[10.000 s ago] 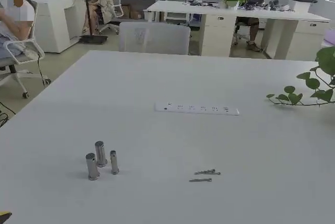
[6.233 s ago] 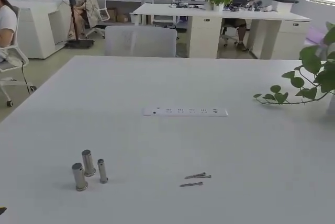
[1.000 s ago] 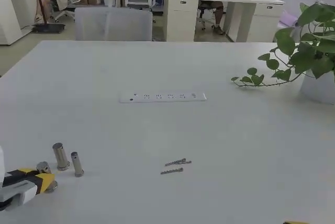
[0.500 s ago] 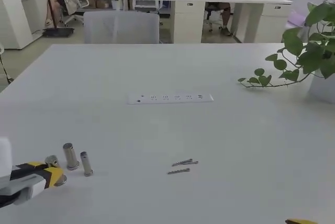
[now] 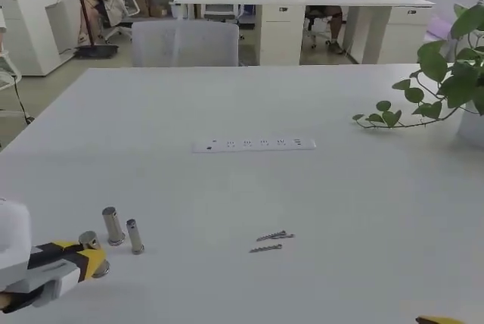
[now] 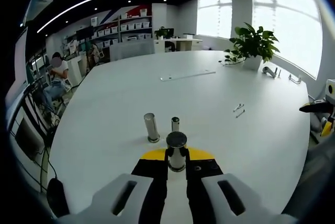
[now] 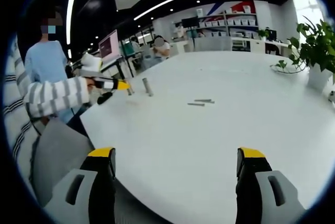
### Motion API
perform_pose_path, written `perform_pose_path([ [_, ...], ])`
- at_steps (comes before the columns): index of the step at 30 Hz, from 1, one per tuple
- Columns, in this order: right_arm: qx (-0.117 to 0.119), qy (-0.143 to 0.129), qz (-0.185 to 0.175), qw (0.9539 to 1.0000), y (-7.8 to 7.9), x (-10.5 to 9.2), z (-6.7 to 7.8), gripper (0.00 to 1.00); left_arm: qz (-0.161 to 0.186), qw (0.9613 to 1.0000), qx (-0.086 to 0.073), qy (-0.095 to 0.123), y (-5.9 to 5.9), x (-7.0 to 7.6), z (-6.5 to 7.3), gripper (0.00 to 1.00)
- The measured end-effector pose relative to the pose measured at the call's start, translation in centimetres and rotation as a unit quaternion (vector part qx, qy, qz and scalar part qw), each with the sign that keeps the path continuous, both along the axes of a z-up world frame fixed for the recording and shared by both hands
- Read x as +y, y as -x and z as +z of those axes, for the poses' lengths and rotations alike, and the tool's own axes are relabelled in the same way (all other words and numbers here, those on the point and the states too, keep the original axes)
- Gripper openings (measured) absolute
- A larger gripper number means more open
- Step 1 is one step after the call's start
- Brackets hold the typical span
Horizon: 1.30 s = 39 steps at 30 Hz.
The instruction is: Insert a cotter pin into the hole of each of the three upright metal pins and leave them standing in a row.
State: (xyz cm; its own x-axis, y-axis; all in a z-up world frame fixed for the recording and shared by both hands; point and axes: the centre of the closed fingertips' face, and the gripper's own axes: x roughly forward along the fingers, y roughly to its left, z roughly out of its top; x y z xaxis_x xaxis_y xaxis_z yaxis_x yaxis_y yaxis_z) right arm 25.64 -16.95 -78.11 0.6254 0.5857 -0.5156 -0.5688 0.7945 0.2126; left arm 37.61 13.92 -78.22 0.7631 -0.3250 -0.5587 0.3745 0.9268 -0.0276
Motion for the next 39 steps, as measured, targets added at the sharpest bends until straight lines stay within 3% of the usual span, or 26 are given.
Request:
perform_pose_path([
  [20, -0.002, 0.000, 0.014, 0.9999, -0.1, 0.5, 0.0, 0.97, -0.002, 0.9999, -0.010, -0.004, 2.4, -2.3, 1.8, 0.10],
  [29, -0.002, 0.001, 0.017, 0.9999, 0.1, 0.5, 0.0, 0.97, -0.005, 0.9999, -0.005, -0.010, 3.4, -3.5, 1.7, 0.10],
  [39, -0.003, 0.002, 0.017, 0.9999, 0.2, 0.5, 0.0, 0.97, -0.020, 0.9997, 0.000, -0.012, 3.6, -5.1, 0.7, 0.10],
])
